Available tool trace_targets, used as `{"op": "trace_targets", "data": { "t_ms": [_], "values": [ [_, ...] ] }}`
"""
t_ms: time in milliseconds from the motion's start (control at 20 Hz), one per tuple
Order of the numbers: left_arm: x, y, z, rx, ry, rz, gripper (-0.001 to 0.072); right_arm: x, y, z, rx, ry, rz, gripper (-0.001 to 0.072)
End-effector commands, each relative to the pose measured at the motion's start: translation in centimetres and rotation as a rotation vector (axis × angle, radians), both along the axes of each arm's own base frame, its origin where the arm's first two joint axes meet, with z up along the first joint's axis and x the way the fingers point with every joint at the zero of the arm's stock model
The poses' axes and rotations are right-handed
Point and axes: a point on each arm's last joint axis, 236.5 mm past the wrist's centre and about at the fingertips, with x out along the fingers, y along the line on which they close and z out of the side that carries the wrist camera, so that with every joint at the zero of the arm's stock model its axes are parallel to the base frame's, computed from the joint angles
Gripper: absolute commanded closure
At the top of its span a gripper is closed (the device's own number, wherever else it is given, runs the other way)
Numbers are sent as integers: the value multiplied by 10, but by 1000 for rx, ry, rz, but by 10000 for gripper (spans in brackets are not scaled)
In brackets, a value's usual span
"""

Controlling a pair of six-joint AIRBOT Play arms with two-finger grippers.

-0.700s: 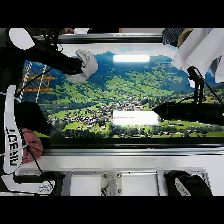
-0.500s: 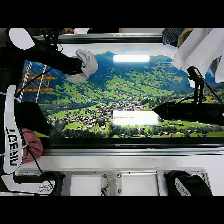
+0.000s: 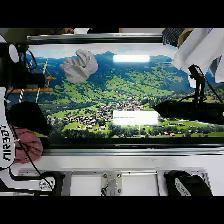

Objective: Fold the clothes and pants, and hang the long-sleeved shirts on hangers.

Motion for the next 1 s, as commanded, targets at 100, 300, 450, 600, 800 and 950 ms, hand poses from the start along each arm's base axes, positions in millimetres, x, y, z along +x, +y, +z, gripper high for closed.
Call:
{"op": "trace_targets", "data": {
  "t_ms": [100, 300, 450, 600, 800, 950],
  "values": [
    [-46, 72, -67, 59, 120, 135, -8, 0, 0, 0, 1, -1, -2, 695],
    [-65, 100, -83, 94, 35, 195, -7, 1, 0, 0, 1, -1, -2, 695],
    [-81, 106, -106, 100, 40, 192, -8, 0, 0, 0, 1, -1, -2, 695],
    [-95, 108, -135, 86, 59, 188, -7, 1, 0, 0, 1, -1, -2, 695],
    [-90, 106, -144, 81, 29, 169, 423, 1, 0, 0, 1, -1, -2, 695],
    [-75, 85, -118, 50, 10, 152, 693, 0, 1, 1, 5, -2, -2, 695]
  ]
}}
